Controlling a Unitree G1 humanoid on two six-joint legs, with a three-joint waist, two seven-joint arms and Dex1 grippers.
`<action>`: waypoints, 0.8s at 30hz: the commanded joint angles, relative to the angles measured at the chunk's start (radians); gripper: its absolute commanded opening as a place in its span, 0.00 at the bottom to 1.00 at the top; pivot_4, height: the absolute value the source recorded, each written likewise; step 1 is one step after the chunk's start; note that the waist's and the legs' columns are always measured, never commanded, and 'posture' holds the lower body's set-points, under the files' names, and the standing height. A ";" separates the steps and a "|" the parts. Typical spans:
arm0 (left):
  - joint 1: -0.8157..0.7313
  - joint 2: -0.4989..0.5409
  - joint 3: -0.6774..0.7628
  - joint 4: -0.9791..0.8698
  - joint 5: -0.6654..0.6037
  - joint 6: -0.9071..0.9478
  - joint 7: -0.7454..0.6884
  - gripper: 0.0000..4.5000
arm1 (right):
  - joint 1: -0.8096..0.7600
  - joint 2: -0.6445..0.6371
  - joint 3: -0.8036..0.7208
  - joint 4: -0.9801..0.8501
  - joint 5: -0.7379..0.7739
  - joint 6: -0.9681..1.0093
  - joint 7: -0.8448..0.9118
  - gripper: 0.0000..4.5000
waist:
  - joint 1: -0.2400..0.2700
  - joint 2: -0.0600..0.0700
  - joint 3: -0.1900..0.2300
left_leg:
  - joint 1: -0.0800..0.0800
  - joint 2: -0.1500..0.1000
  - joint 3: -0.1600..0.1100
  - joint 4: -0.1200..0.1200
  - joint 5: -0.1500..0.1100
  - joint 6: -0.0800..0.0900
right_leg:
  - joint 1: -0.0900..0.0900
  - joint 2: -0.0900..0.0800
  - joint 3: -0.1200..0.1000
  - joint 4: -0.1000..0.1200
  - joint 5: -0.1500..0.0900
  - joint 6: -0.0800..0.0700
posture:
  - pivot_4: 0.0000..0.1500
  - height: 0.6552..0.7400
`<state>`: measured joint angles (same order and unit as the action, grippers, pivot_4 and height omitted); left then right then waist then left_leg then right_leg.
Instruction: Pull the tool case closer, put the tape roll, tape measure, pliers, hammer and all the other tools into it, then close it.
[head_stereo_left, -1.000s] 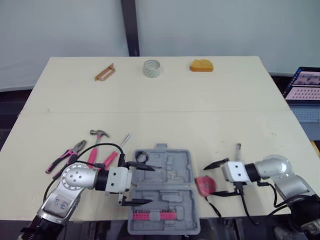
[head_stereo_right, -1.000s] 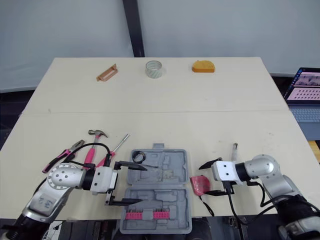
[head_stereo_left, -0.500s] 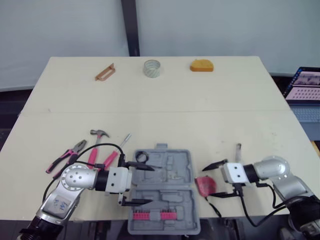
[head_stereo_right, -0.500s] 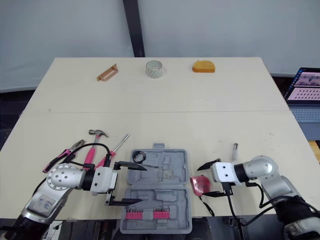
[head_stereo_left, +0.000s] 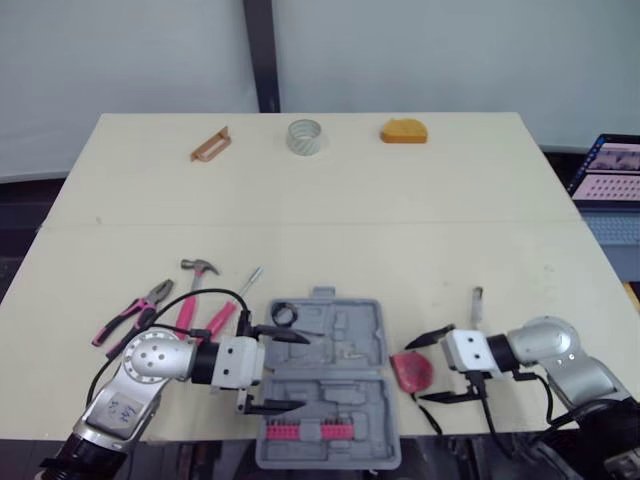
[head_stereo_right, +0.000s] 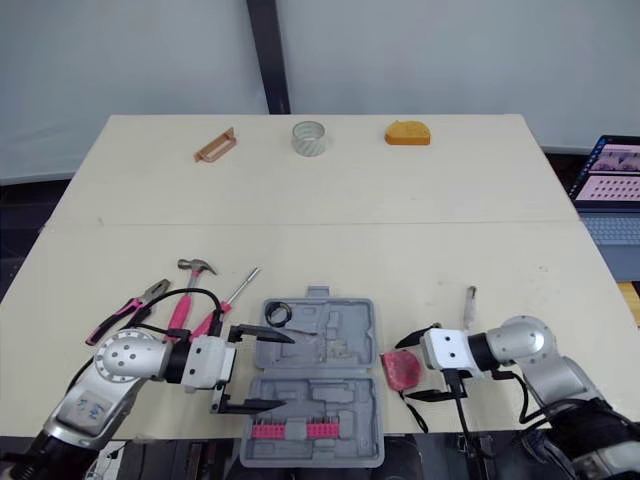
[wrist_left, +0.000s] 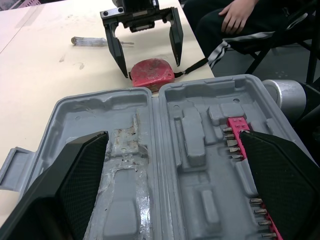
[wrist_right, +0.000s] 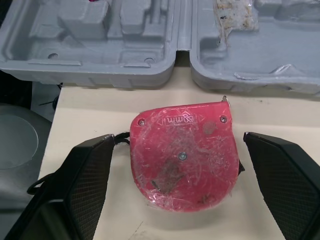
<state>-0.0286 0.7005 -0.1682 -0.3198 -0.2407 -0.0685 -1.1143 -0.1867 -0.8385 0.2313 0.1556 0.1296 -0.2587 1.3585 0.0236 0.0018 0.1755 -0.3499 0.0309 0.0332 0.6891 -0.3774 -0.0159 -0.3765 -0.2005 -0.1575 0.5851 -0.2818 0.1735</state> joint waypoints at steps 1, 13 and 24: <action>0.008 -0.003 -0.001 -0.017 -0.005 -0.023 0.004 1.00 | -0.009 0.006 0.001 0.013 -0.017 -0.017 -0.008 0.97 | 0.000 0.000 0.000 | 0.000 0.000 0.000 0.000 0.000 0.000 | 0.000 0.000 0.000 0.000 0.000 0.000 | 1.00 1.00; 0.012 -0.013 -0.008 0.004 0.008 -0.045 0.012 1.00 | -0.016 0.028 -0.002 0.050 -0.043 -0.029 -0.008 0.97 | 0.000 0.000 0.000 | 0.000 0.000 0.000 0.000 0.000 0.000 | 0.000 0.000 0.000 0.000 0.000 0.000 | 1.00 1.00; 0.014 -0.017 -0.013 0.015 0.013 -0.056 0.016 1.00 | -0.026 0.043 -0.003 0.063 -0.047 -0.030 -0.013 0.66 | -0.001 0.000 0.000 | 0.000 0.000 0.000 0.000 0.000 0.000 | 0.000 0.000 0.000 0.000 0.000 0.000 | 1.00 1.00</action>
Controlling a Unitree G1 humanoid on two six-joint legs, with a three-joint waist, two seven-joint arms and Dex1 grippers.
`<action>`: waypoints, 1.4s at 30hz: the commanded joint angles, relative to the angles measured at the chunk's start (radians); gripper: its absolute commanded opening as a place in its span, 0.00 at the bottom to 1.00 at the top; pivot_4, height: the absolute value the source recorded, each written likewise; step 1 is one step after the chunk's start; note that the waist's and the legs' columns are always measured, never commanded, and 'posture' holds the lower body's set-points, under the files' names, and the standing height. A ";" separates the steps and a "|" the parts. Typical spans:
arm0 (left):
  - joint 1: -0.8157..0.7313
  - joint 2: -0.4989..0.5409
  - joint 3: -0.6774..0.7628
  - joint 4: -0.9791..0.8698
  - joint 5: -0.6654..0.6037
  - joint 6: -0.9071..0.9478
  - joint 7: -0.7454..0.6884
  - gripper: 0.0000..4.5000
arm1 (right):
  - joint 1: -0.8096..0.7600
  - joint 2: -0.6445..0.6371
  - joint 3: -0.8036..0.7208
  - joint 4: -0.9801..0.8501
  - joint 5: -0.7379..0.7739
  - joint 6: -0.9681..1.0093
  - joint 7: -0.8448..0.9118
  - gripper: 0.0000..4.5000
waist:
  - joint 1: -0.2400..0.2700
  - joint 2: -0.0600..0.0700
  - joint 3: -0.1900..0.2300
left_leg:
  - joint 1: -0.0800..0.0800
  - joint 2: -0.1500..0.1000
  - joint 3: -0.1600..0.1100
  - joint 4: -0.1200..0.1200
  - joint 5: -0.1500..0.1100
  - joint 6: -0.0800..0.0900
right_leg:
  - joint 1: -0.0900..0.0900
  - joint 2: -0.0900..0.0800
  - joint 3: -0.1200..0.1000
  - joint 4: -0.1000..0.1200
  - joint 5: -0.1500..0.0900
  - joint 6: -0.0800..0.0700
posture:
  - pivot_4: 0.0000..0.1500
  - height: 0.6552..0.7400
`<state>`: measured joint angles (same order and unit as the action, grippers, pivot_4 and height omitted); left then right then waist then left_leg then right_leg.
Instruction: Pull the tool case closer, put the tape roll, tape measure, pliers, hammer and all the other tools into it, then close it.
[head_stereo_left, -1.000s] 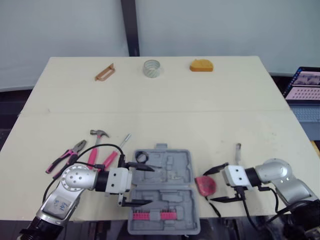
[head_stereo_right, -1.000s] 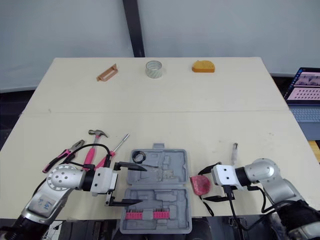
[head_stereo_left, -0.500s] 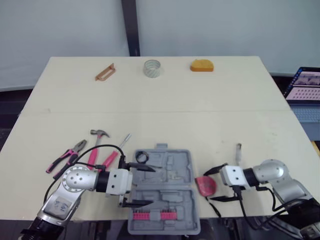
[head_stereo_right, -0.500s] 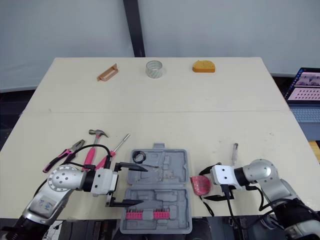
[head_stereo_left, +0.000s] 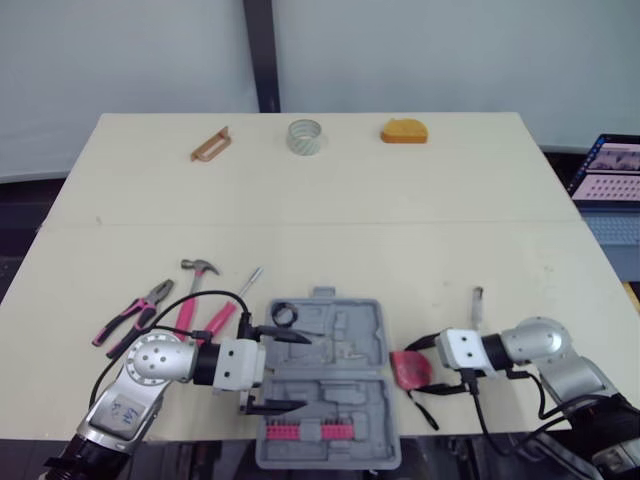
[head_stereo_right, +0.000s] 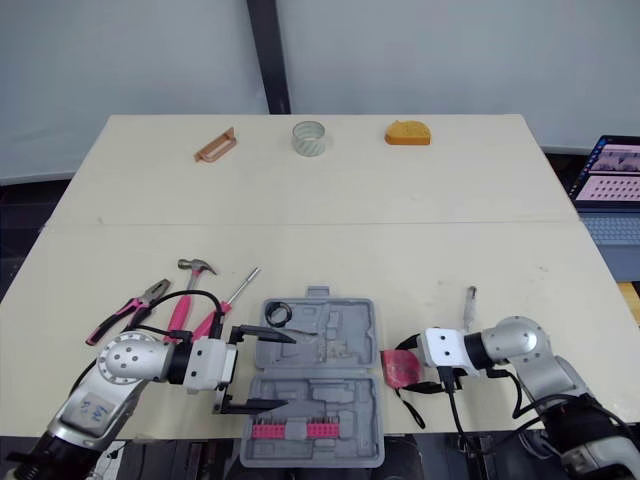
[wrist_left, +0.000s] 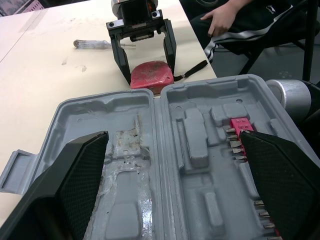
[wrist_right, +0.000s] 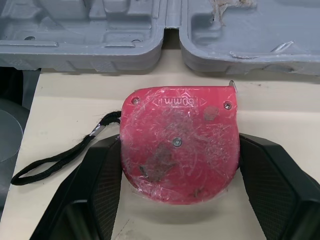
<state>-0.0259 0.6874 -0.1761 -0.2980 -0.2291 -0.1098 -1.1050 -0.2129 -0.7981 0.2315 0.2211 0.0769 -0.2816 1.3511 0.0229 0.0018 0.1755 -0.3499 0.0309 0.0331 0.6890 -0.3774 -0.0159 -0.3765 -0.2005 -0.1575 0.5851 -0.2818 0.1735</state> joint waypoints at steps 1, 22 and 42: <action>0.013 -0.004 -0.005 -0.007 0.002 -0.015 0.008 1.00 | 0.003 0.002 -0.005 -0.007 0.014 -0.002 -0.002 0.66 | 0.000 0.000 0.000 | 0.000 0.000 0.000 0.000 0.000 0.000 | 0.000 0.000 0.000 0.000 0.000 0.000 | 1.00 1.00; -0.031 -0.047 0.105 0.063 -0.044 0.061 0.118 1.00 | -0.326 -0.104 0.154 -0.706 0.062 1.032 -0.172 0.66 | 0.001 0.001 0.000 | -0.002 0.000 -0.002 0.002 0.000 0.000 | -0.001 0.000 -0.001 0.000 0.000 0.000 | 1.00 1.00; -0.021 -0.087 0.095 0.046 -0.018 0.049 0.168 1.00 | -0.561 0.050 0.487 -0.577 -0.215 1.114 -0.236 0.66 | -0.013 0.001 0.000 | -0.003 0.000 -0.002 0.002 -0.001 0.000 | -0.002 0.000 -0.001 0.001 0.000 0.000 | 1.00 1.00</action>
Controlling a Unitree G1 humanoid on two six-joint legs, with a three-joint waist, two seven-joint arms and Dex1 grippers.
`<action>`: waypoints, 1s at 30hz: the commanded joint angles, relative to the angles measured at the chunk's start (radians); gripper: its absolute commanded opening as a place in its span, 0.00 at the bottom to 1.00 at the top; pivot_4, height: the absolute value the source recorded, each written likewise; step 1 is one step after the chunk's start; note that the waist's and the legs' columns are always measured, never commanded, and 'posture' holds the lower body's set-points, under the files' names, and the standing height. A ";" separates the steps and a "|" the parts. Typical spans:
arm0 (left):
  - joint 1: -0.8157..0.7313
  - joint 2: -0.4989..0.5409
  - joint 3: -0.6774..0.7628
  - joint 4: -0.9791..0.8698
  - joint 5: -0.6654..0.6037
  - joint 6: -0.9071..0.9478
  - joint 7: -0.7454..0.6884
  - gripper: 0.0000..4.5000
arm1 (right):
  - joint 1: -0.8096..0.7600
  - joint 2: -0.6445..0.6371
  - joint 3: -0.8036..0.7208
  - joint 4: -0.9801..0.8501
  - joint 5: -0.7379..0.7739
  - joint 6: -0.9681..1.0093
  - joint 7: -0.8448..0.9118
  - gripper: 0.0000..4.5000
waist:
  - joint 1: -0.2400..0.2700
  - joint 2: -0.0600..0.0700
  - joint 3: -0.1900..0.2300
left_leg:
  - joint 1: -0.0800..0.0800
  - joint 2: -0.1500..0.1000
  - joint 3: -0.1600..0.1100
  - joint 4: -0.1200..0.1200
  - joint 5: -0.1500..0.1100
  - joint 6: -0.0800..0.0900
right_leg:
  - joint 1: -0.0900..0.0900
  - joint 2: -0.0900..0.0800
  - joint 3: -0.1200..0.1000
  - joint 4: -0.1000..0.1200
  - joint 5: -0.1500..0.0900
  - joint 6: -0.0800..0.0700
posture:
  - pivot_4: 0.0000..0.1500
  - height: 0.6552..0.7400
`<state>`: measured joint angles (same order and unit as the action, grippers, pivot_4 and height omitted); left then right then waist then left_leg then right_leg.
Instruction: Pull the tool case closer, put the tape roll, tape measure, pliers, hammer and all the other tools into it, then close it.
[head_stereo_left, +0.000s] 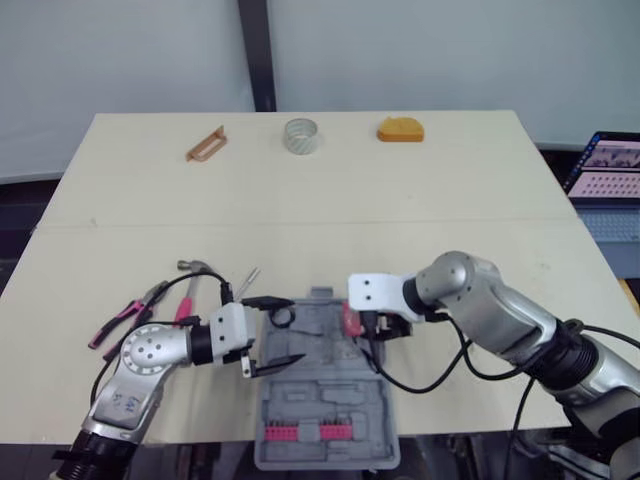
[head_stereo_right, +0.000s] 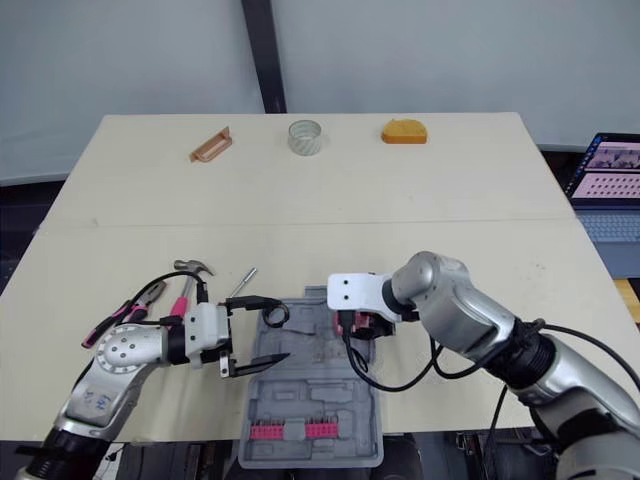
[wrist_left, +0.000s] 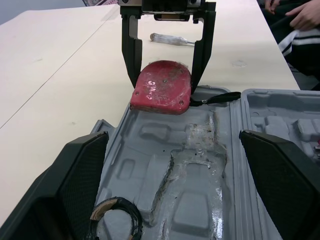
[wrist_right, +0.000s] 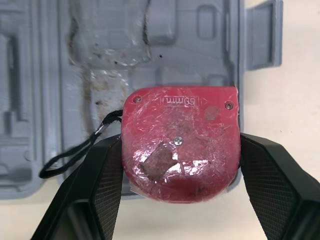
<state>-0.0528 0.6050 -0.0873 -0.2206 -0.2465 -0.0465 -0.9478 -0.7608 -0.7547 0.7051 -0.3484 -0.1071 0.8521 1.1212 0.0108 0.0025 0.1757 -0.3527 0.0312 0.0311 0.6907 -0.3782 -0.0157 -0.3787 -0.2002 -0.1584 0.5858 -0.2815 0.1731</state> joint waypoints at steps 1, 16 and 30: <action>0.005 -0.005 0.006 -0.032 -0.001 -0.014 0.013 1.00 | -0.013 0.011 0.017 -0.001 -0.040 -0.025 -0.008 0.66 | -0.002 0.000 0.000 | 0.000 0.000 0.000 0.000 0.000 0.000 | 0.000 0.000 0.000 0.000 0.000 0.000 | 1.00 1.00; -0.002 -0.005 -0.002 -0.040 -0.002 -0.003 0.022 1.00 | 0.004 0.052 0.032 0.039 -0.117 -0.106 -0.002 0.66 | -0.014 0.000 0.000 | 0.000 0.000 0.000 -0.001 0.000 0.000 | 0.000 0.000 0.000 0.000 0.000 0.000 | 1.00 1.00; -0.004 -0.005 -0.007 -0.049 -0.001 0.008 0.024 1.00 | 0.022 0.075 0.029 0.060 -0.156 -0.136 0.008 0.66 | -0.014 0.000 0.000 | 0.000 0.000 0.000 -0.001 0.000 0.000 | 0.000 0.000 0.000 0.000 0.000 0.000 | 1.00 1.00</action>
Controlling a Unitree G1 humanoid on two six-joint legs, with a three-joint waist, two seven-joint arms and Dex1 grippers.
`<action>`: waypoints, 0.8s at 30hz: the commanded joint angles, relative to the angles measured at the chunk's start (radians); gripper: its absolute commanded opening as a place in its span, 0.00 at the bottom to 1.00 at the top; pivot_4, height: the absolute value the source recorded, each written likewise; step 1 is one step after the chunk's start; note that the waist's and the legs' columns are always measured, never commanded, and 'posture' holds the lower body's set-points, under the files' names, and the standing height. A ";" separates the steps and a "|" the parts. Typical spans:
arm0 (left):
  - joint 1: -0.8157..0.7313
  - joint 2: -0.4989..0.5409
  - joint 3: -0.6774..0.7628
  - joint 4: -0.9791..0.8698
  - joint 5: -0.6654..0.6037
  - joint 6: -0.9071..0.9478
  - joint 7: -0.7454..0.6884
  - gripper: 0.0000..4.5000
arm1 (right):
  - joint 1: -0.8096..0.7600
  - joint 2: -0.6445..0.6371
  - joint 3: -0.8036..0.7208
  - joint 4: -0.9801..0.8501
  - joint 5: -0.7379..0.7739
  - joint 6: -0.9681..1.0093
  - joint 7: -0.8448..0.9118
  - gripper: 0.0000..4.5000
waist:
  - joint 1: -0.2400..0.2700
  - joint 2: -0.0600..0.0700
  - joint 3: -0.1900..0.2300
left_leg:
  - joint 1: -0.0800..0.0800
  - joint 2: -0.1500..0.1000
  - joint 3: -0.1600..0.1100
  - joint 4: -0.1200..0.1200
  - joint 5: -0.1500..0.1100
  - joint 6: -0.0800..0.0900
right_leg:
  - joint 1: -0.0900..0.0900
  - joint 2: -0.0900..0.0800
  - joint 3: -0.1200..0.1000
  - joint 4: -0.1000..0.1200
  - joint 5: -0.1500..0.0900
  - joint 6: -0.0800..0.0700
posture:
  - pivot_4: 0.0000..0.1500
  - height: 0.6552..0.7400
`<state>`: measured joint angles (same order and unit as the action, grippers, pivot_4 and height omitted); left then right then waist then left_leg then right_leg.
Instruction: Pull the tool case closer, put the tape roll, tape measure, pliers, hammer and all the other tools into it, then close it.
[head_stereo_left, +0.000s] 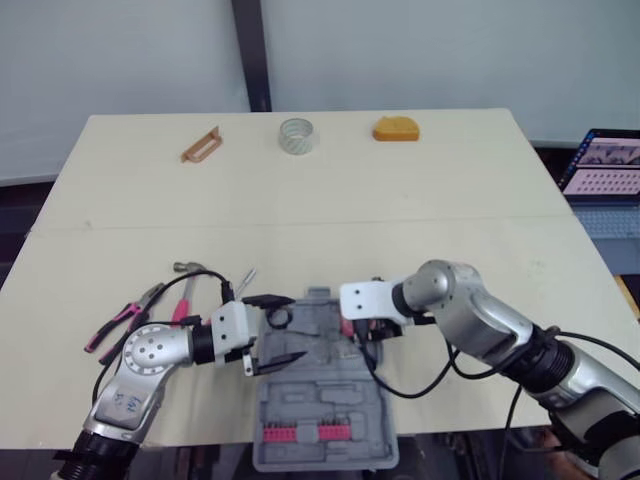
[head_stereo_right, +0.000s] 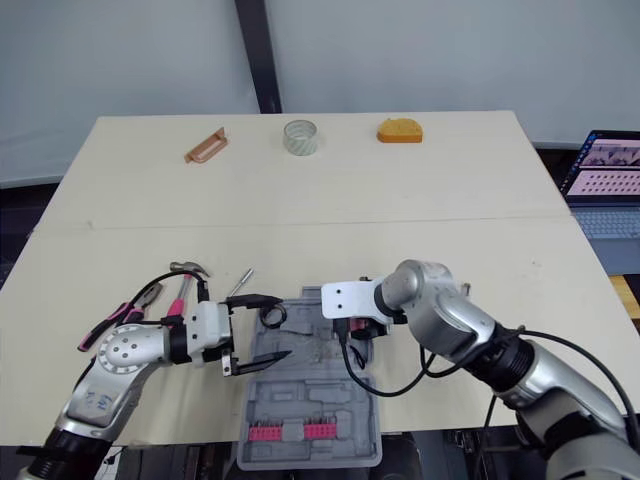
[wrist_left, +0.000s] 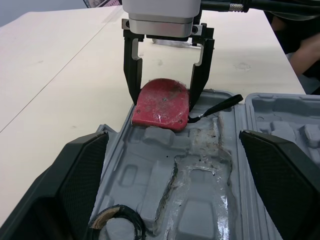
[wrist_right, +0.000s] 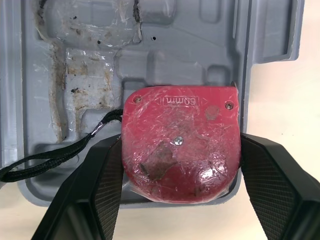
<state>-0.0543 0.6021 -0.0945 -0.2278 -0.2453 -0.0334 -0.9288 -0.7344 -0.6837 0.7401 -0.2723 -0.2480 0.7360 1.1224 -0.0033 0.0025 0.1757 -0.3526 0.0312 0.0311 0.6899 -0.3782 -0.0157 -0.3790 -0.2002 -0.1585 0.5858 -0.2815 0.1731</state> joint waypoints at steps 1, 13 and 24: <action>-0.003 -0.003 0.000 -0.041 -0.002 -0.005 0.005 1.00 | -0.004 0.005 -0.006 -0.015 -0.018 -0.022 0.008 0.66 | 0.000 0.000 0.000 | 0.000 0.000 0.000 0.000 0.000 0.000 | 0.000 0.000 0.000 0.000 0.000 0.000 | 1.00 1.00; -0.005 -0.007 -0.011 -0.045 -0.001 -0.002 0.006 1.00 | 0.005 0.011 -0.013 -0.012 -0.037 -0.043 0.010 0.66 | 0.000 0.000 0.000 | 0.000 0.000 0.000 0.000 0.000 0.000 | 0.000 0.000 0.000 0.000 0.000 0.000 | 1.00 1.00; 0.007 -0.008 -0.017 -0.062 -0.004 0.007 0.008 1.00 | 0.051 0.002 -0.126 -0.131 0.079 0.029 0.056 0.98 | 0.002 0.000 0.000 | 0.000 0.000 0.000 0.000 0.000 0.000 | 0.000 0.000 0.000 0.000 0.000 0.000 | 1.00 1.00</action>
<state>-0.0548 0.5988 -0.1089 -0.2402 -0.2450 -0.0236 -0.9275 -0.6910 -0.6692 0.6701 -0.3228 -0.2137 0.7490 1.1521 -0.0016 0.0025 0.1757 -0.3527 0.0312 0.0310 0.6898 -0.3782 -0.0157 -0.3790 -0.2003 -0.1586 0.5858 -0.2815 0.1731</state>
